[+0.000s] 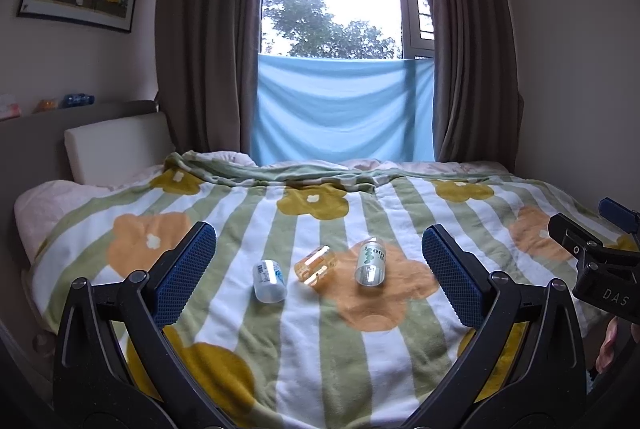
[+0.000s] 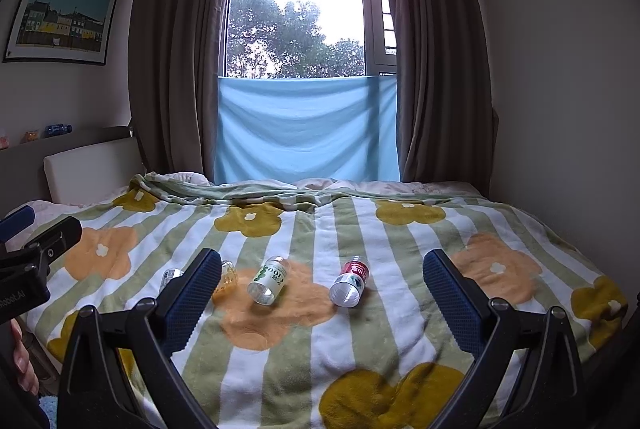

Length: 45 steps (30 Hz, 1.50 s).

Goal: Flip cup upside down

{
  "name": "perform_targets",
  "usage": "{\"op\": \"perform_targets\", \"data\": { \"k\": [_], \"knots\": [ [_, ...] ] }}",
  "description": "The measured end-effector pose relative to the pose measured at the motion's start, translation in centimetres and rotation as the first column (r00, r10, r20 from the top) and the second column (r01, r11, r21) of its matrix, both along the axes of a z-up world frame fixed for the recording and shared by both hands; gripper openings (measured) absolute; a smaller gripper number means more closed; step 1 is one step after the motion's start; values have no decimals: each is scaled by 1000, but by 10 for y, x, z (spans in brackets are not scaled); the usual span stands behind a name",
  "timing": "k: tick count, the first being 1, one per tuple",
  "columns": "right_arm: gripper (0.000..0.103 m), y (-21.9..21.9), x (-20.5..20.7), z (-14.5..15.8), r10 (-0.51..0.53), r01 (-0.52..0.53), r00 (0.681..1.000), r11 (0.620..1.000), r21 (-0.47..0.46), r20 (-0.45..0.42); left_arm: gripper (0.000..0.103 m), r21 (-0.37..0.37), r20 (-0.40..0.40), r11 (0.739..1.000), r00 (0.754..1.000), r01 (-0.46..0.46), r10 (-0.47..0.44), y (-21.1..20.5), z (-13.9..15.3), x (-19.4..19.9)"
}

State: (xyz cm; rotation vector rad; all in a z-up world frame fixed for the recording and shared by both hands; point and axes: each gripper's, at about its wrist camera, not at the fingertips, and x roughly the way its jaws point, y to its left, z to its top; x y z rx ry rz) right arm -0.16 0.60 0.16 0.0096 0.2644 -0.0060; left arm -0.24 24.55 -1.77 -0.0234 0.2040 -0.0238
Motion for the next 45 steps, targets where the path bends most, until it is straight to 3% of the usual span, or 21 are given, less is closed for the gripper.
{"op": "perform_targets", "data": {
  "k": [32,39,45],
  "knots": [
    [101,-1,0,0,7,-7,1000,1000,0,2,103,-11,-7,1000,1000,-6,6,2,-4,7],
    [101,2,10,-8,7,-7,1000,1000,-2,-16,103,-14,-39,1000,999,0,-1,2,-8,24],
    [101,4,26,-22,33,-34,998,999,-8,-49,103,12,-114,999,993,30,-29,5,-13,67]
  ]
}}
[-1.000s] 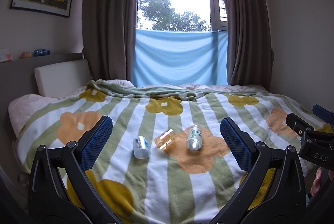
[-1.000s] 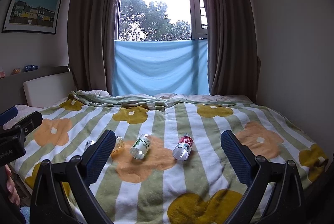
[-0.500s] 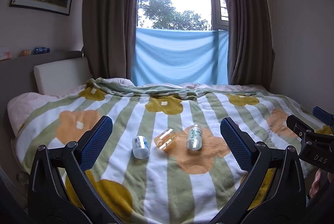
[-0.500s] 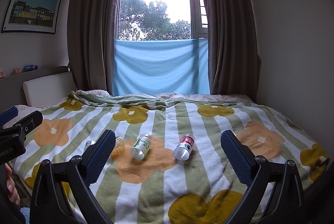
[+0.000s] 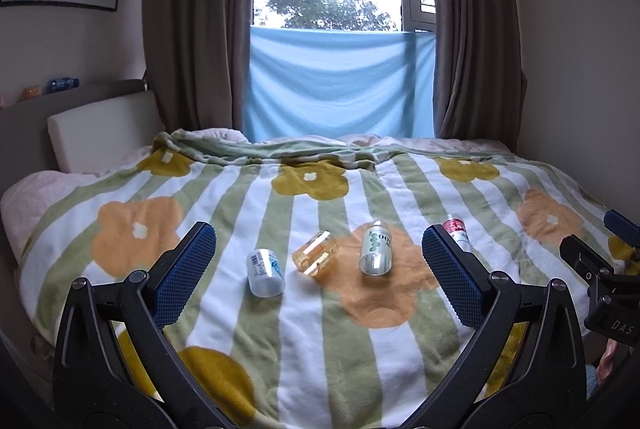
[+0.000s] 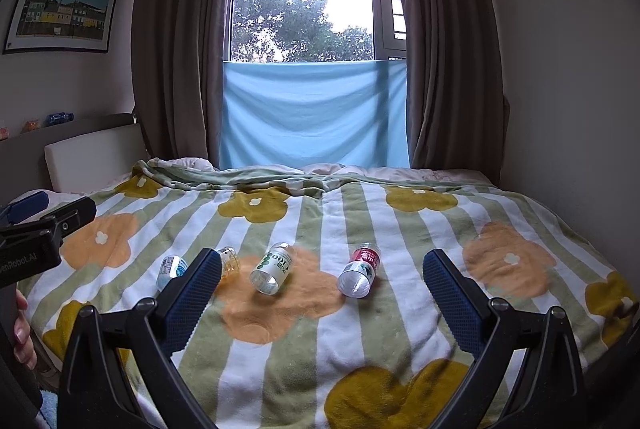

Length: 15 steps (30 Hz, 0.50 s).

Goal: Flip cup upside down
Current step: 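Lower the left tool onto the orange-labelled bottle and close around it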

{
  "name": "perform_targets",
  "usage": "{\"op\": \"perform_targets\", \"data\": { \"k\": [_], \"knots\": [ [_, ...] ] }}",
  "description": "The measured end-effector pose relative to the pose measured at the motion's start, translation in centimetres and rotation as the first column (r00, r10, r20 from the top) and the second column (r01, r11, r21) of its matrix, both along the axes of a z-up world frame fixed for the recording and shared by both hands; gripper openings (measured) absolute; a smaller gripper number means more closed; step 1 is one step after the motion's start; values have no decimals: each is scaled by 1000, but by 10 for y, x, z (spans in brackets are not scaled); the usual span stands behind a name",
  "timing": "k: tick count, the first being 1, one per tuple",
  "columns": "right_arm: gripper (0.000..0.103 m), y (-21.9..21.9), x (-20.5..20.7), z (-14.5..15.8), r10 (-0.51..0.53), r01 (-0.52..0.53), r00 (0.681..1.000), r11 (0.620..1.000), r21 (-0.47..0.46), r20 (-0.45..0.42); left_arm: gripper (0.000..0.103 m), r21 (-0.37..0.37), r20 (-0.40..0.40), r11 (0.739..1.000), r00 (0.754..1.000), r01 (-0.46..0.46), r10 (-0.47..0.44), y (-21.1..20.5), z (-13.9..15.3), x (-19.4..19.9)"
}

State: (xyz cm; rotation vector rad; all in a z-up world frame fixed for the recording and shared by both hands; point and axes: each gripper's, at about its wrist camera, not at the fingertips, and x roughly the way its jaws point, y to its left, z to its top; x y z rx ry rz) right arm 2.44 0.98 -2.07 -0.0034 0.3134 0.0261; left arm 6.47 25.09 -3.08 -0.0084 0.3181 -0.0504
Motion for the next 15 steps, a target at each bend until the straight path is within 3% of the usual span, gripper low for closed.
{"op": "perform_targets", "data": {
  "k": [5,8,10,12,15],
  "knots": [
    [101,4,21,-19,26,-27,998,1000,-4,-51,103,75,-107,995,992,70,-62,-3,-12,64],
    [101,7,35,-32,40,-41,996,999,1,-83,103,133,-212,982,971,136,-106,-8,-27,115],
    [101,8,44,-41,50,-50,993,999,8,-105,103,168,-307,967,943,190,-132,-12,-41,153],
    [101,8,53,-49,57,-55,991,998,18,-121,103,171,-411,953,897,250,-162,-15,-59,192],
    [101,12,66,-61,71,-68,987,997,24,-143,103,221,-510,933,849,286,-139,-22,-88,242]
  ]
}}
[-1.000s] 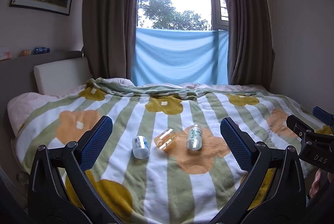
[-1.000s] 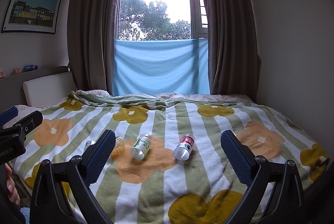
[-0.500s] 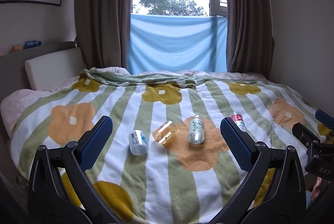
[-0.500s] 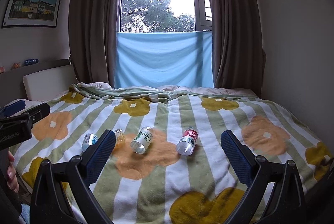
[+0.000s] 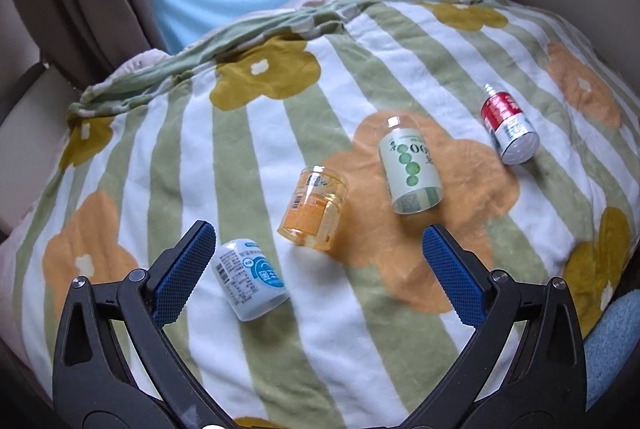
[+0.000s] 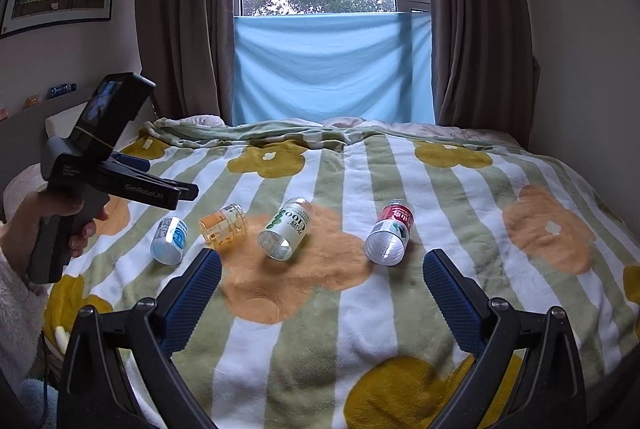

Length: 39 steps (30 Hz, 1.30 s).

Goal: Flip cup upside down
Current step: 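Lower the left tool onto the orange-labelled bottle and close around it, then lift the orange-labelled bottle with the left tool and rotate it upright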

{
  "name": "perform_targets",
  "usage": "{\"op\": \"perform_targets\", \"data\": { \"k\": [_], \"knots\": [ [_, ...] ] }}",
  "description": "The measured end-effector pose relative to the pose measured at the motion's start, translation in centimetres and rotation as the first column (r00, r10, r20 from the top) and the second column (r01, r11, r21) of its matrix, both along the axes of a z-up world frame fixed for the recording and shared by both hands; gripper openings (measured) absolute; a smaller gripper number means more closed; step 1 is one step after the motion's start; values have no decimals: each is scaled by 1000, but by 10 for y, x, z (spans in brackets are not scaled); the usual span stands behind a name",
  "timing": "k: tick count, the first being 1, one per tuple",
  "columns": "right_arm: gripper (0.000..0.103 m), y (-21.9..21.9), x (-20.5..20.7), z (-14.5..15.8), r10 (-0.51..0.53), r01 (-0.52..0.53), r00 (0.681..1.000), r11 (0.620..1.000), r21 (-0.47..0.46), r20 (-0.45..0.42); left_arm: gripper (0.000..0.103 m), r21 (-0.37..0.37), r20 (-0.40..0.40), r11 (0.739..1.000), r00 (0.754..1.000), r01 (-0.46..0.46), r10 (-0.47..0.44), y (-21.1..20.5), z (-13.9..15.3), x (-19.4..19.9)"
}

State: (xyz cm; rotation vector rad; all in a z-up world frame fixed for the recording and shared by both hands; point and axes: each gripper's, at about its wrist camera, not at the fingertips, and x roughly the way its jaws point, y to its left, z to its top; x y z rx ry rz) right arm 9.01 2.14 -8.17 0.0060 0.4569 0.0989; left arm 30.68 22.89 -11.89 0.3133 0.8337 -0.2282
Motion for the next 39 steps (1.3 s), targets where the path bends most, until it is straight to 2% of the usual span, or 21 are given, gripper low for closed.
{"op": "perform_targets", "data": {
  "k": [5,8,12,16,21,23,25,28,34,39],
  "knots": [
    [101,1,21,-18,13,-14,999,1000,-6,-37,103,86,-175,996,984,33,-18,-6,-47,68],
    [101,-2,31,-28,10,-10,998,1000,-2,-60,103,88,-272,995,962,49,-24,-8,-71,96],
    [101,-6,41,-38,2,-2,996,1000,3,-88,103,94,-349,993,937,65,-28,-12,-92,121],
    [101,-10,47,-43,5,-3,995,1000,20,-99,102,61,-456,995,889,73,-37,-15,-109,139],
    [101,-12,49,-45,7,-5,995,1000,26,-104,93,87,-487,993,873,74,-22,-19,-121,146],
    [101,-12,51,-46,9,-6,994,1000,27,-107,74,88,-504,993,863,77,-22,-20,-126,147],
    [101,-12,52,-47,12,-9,994,1000,29,-106,71,83,-519,993,855,80,-25,-21,-129,148],
    [101,-12,53,-48,14,-11,994,999,31,-104,60,103,-507,991,862,85,-21,-25,-131,146],
    [101,-10,55,-50,12,-8,993,1000,28,-114,58,71,-492,995,870,72,-28,-22,-127,142],
    [101,-6,54,-56,20,-17,990,1000,21,-143,58,47,-473,996,880,72,-42,-20,-114,115]
  ]
}}
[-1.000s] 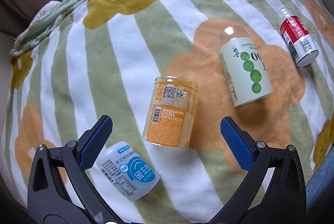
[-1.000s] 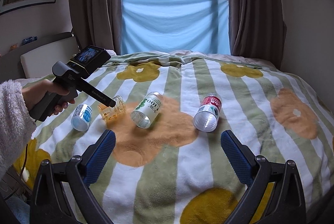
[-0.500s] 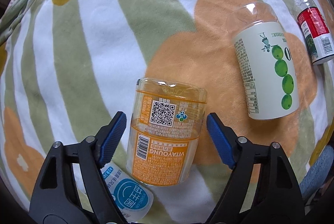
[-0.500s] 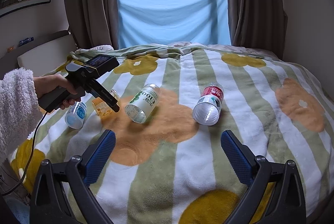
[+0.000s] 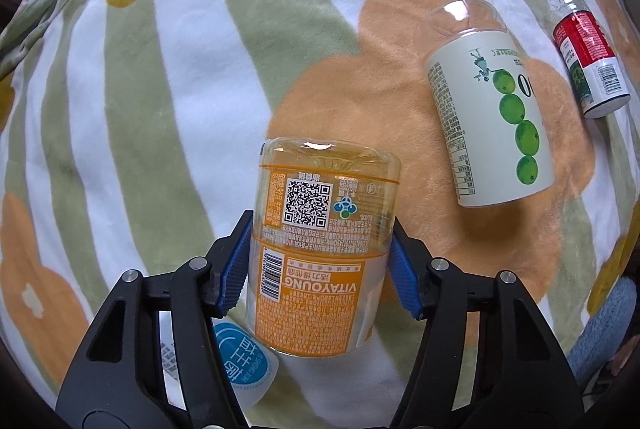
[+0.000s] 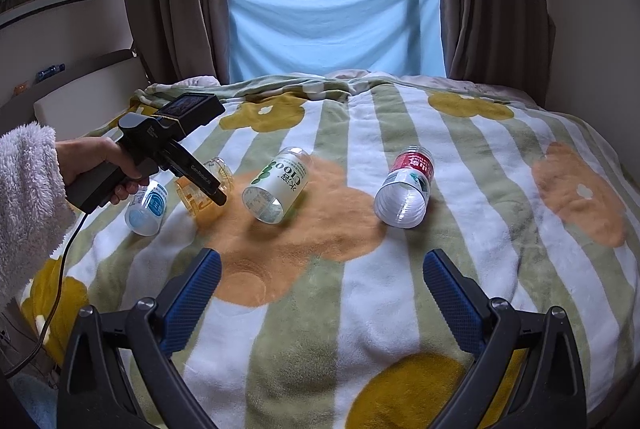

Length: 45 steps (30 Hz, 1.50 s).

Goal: Flip cup upside down
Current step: 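Lift the orange-labelled bottle with the left tool and rotate it upright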

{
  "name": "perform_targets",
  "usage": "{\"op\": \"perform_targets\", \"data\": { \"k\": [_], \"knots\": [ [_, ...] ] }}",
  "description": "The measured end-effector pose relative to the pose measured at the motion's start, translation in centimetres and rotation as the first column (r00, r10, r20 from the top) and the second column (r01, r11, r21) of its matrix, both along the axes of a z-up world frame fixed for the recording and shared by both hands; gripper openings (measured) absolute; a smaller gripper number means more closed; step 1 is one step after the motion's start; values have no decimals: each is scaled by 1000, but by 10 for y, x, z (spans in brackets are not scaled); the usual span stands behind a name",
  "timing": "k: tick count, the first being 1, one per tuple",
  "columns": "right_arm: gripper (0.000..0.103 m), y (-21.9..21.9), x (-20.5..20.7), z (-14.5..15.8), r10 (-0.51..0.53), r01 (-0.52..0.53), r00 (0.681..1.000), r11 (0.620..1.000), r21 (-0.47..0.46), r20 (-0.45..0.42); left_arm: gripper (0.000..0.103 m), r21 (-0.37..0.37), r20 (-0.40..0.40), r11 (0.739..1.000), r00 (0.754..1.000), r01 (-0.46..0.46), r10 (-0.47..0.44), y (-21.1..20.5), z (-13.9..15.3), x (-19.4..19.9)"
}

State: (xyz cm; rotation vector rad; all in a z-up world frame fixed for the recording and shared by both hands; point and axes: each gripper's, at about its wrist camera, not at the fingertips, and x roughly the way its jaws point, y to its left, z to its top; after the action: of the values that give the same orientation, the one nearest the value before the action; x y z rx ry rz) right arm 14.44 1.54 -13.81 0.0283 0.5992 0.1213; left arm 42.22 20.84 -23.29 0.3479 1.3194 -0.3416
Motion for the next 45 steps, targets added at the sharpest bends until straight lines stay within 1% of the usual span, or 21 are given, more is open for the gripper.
{"op": "perform_targets", "data": {
  "k": [3,6,9,12,14,17,21,26,29,32,33,34,35,36,38,40,43,45],
  "knots": [
    [101,3,-3,0,10,-10,1000,1000,-4,-8,58,2,27,1000,1000,16,-16,-3,10,-13],
    [101,4,-8,1,22,-23,999,1000,-6,-24,58,6,54,999,998,35,-36,-11,25,-37],
    [101,6,-11,0,46,-46,997,999,2,-68,58,-6,78,997,994,74,-73,-15,38,-63],
    [101,7,-16,-3,60,-61,992,998,-1,-115,58,-18,100,994,989,108,-105,-28,50,-102],
    [101,8,-21,-7,67,-68,988,998,-1,-142,58,-35,104,992,988,119,-115,-35,50,-120],
    [101,7,-28,-12,98,-95,977,995,27,-189,58,-56,95,990,987,133,-127,-44,44,-139],
    [101,6,-41,-16,108,-103,969,994,32,-224,58,-53,69,989,989,136,-132,-61,23,-154],
    [101,-1,-55,-14,106,-104,968,994,19,-228,58,-70,14,990,992,123,-122,-77,-5,-160],
    [101,-5,-60,-10,105,-105,971,994,9,-217,58,-45,14,992,993,117,-116,-83,-13,-162],
    [101,-8,-62,-8,106,-107,971,994,7,-214,60,-33,19,995,995,99,-98,-84,-15,-162],
    [101,-9,-62,-8,108,-108,970,994,10,-217,62,-30,19,995,995,94,-93,-83,-15,-162],
    [101,-10,-62,-8,109,-108,970,994,15,-219,74,-28,21,996,996,88,-87,-83,-14,-163],
    [101,-11,-62,-7,110,-108,969,994,22,-220,95,-31,23,996,996,82,-81,-82,-13,-164],
    [101,-11,-62,-7,111,-107,969,994,29,-221,103,-44,28,996,997,75,-74,-80,-11,-164],
    [101,-12,-62,-6,108,-103,970,994,34,-218,103,-81,21,995,999,50,-49,-75,-8,-166],
    [101,-11,-64,-3,108,-103,972,994,32,-210,103,-95,15,995,1000,22,-21,-69,-5,-168],
    [101,-12,-67,4,112,-106,974,994,40,-195,103,-103,42,995,999,2,3,-60,7,-175],
    [101,-16,-67,11,125,-114,974,991,70,-190,103,-115,71,993,997,-11,19,-54,19,-182]
  ]
}}
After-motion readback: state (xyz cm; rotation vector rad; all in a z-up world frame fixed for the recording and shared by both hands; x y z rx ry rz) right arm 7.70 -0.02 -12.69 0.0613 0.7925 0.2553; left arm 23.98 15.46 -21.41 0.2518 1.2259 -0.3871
